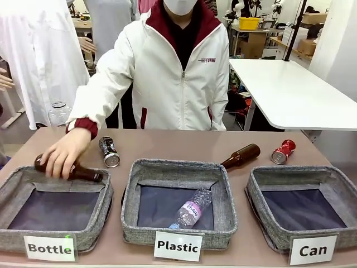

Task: Sort the can waste into the basket.
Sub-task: Pick up the can waste from the table and place it in the right Fabric basket.

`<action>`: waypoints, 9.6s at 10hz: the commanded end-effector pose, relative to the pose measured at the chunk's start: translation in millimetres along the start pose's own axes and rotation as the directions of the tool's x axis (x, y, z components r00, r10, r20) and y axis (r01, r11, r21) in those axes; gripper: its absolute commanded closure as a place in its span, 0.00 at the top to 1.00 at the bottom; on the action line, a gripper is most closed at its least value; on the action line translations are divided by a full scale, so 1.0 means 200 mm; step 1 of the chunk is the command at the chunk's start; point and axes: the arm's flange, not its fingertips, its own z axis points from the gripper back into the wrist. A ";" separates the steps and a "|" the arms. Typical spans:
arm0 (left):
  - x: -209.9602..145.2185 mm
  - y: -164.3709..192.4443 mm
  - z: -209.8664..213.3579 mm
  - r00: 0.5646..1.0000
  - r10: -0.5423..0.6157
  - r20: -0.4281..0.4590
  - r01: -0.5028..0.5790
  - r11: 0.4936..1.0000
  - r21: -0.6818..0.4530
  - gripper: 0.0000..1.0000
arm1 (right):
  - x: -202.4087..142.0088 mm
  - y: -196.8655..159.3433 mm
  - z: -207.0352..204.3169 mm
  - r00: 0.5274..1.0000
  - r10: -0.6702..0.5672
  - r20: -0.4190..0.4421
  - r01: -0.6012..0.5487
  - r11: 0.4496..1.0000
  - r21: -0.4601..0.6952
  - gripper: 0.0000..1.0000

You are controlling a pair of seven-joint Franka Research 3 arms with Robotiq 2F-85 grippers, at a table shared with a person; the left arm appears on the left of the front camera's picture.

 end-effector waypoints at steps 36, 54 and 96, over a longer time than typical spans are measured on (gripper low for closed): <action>1.38 -0.66 -1.49 0.887 0.364 0.286 -0.448 0.519 0.728 1.00 | 0.00 0.00 0.00 1.000 0.024 -0.005 -0.024 1.000 0.007 1.00; 1.50 -0.14 -1.77 0.789 0.489 0.372 -0.593 0.449 0.668 0.06 | 0.00 0.00 0.00 1.000 0.024 -0.005 -0.024 1.000 0.007 1.00; 0.90 -1.75 -1.86 0.786 -0.359 -0.503 0.568 0.742 0.357 0.33 | 0.00 0.00 0.00 1.000 0.024 -0.005 -0.024 1.000 0.007 1.00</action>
